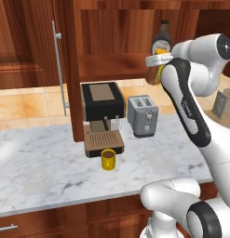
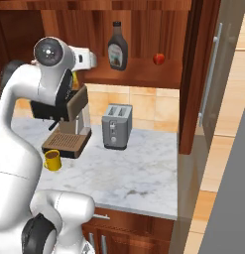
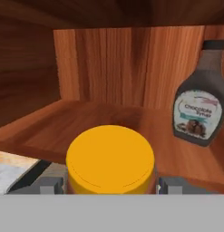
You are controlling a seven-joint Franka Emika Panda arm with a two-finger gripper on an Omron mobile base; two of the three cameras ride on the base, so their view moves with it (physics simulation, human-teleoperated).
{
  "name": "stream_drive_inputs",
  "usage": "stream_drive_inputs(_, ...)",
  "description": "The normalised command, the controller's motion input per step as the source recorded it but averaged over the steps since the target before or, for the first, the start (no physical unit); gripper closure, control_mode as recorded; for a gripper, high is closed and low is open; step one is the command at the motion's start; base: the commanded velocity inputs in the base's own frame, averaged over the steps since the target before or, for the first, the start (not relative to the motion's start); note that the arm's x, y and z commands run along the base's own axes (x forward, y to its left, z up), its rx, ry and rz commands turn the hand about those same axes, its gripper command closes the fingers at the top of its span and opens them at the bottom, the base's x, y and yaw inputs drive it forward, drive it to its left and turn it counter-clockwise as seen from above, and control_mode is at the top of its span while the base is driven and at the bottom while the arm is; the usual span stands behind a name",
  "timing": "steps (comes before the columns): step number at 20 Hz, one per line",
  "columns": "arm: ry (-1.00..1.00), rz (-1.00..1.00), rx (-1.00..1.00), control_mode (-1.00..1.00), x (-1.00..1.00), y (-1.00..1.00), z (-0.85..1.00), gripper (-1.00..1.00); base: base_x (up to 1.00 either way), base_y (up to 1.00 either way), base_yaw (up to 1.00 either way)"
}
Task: Pick the syrup bottle and honey bottle from the cabinet and place them next to the mug.
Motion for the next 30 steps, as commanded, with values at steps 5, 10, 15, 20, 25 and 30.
stream_drive_inputs(5, 0.0, 0.38, -0.09, -1.0, -0.31, 0.01, 0.0, 1.0, 0.0, 0.0, 0.0)
stream_drive_inputs(10, 0.0, 0.39, -0.1, -1.0, -0.23, 0.03, -0.07, 1.0, 0.0, 0.0, 0.0)
stream_drive_inputs(15, 0.0, 0.35, -0.06, -1.0, -0.2, 0.01, -0.26, 1.0, 0.0, 0.0, 0.0)
stream_drive_inputs(20, -0.02, 0.24, -0.04, -1.0, -0.2, 0.11, -0.45, 1.0, 0.0, 0.0, 0.0)
stream_drive_inputs(25, 0.0, 0.18, -0.04, -1.0, -0.2, 0.15, -0.46, 1.0, 0.0, 0.0, 0.0)
stream_drive_inputs(30, 0.0, 0.16, -0.04, -1.0, -0.13, 0.14, -0.54, 1.0, 0.0, 0.0, 0.0)
